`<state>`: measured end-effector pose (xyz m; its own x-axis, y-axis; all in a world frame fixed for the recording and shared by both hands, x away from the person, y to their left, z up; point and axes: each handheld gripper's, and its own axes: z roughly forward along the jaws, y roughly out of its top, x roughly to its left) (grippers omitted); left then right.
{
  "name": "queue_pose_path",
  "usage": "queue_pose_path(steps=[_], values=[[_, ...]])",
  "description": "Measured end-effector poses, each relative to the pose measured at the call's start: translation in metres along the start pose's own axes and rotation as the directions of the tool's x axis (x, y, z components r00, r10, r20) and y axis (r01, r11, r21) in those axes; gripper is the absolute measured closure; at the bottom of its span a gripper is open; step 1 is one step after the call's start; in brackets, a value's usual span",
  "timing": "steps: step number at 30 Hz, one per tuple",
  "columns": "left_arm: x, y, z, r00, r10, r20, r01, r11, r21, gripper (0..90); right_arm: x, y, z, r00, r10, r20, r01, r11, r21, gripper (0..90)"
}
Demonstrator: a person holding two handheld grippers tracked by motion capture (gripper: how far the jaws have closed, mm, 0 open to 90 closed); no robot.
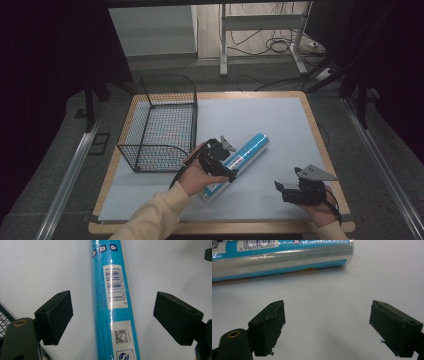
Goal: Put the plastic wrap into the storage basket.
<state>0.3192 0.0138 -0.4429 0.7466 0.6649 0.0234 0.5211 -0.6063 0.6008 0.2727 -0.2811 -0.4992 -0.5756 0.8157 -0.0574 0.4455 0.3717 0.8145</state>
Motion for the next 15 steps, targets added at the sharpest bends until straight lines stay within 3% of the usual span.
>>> queue_pose_path(steps=[15], values=[[-0.005, 0.018, 0.026, 0.9996, 0.018, 0.021, -0.019, 0.9977, 0.065, 15.6, 0.000, 0.000, 0.001, 1.0000, 0.000, -0.004, 0.000, 1.000, 0.005, 13.6]])
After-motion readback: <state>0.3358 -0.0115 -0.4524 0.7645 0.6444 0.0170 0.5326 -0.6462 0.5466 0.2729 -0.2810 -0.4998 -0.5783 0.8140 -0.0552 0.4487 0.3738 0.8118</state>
